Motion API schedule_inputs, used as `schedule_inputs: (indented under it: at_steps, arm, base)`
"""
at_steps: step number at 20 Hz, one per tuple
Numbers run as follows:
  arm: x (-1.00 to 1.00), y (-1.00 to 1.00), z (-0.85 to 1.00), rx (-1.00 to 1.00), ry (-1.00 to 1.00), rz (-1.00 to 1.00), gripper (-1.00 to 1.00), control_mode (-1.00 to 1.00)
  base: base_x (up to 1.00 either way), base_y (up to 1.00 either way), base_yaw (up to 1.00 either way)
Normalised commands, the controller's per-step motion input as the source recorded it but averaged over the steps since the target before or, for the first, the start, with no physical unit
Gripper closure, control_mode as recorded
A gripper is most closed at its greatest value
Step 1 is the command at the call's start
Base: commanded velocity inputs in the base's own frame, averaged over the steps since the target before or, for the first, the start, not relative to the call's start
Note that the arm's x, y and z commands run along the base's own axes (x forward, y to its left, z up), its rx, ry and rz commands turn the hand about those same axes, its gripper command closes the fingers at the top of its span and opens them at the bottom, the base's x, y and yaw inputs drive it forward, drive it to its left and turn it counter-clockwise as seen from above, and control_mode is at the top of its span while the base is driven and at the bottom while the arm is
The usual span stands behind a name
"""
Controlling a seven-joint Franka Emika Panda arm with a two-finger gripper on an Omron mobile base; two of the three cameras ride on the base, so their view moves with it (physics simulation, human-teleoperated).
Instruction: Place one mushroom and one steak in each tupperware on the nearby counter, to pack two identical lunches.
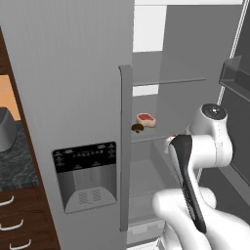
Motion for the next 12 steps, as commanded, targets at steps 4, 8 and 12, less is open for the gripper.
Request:
schedule_inputs:
  at_steps: [4,8,12]
  arm:
    - [0.0,0.0,0.0,0.0,0.01,0.0,1.0,-1.0]
    - [-0.18,0.0,-0.02,0.0,0.0,0.0,1.0,-1.0]
    - [-0.16,0.06,-0.06,-0.01,0.0,0.0,1.0,1.0]
  base:
    - [0.0,0.0,0.0]
    - [0.0,0.0,0.0]
    - [-0.56,0.36,0.07]
